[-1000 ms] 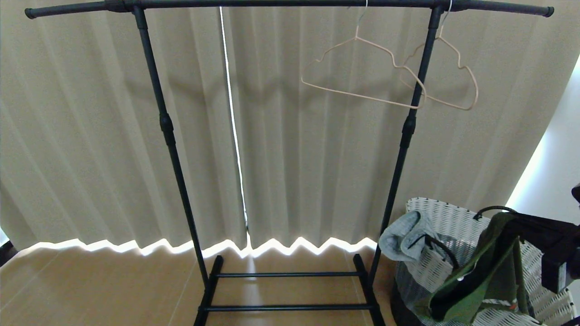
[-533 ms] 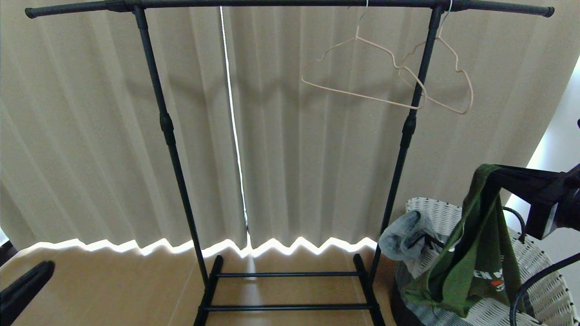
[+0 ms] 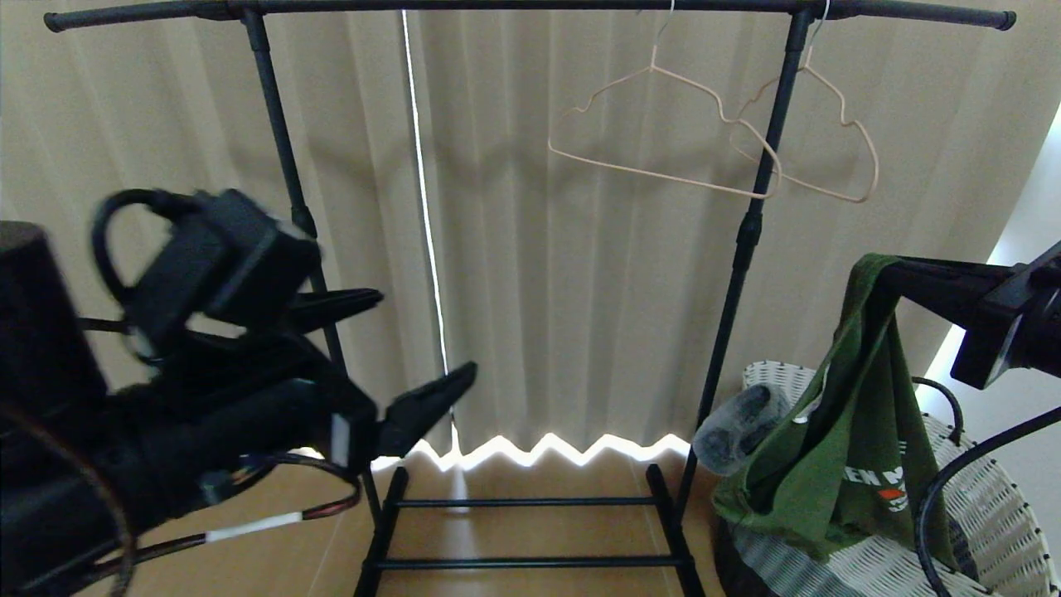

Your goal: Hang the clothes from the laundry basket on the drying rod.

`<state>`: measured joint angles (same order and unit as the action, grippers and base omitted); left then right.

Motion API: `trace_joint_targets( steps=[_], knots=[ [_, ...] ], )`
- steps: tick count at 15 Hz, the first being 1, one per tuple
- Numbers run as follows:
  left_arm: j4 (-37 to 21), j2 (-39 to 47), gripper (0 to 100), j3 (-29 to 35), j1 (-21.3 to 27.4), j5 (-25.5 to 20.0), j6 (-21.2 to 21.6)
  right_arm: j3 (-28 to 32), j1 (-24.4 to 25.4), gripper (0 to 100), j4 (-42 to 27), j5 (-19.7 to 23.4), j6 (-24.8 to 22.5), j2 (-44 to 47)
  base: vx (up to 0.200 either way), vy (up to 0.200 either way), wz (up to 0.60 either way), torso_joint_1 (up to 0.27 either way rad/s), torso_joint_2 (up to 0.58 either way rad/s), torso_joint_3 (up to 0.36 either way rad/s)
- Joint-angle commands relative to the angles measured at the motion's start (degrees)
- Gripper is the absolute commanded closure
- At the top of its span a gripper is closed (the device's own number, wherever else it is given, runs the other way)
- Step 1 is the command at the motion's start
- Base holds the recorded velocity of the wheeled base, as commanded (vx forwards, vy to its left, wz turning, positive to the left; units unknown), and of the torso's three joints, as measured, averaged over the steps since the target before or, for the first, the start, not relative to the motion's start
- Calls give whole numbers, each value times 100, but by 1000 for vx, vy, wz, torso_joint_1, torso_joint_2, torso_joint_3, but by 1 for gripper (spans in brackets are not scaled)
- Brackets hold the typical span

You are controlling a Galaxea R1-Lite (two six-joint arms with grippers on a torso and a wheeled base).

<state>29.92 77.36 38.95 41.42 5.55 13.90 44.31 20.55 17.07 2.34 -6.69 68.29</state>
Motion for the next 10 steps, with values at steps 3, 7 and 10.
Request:
trace_joint_targets(
  steps=[3, 7, 10],
  knots=[
    [93, 2143, 0, 1080, 1483, 96, -1126, 192, 388, 100, -2, 3, 159, 9, 0, 0, 0, 0, 0, 0],
    [111, 3074, 0, 1853, 1957, 113, -1548, 253, 652, 100, -2, 3, 230, -44, 0, 0, 0, 0, 0, 0],
    [155, 3602, 0, 2468, 1966, 140, -1750, 245, 660, 100, 7, 3, 274, -114, 0, 0, 0, 0, 0, 0]
  ],
)
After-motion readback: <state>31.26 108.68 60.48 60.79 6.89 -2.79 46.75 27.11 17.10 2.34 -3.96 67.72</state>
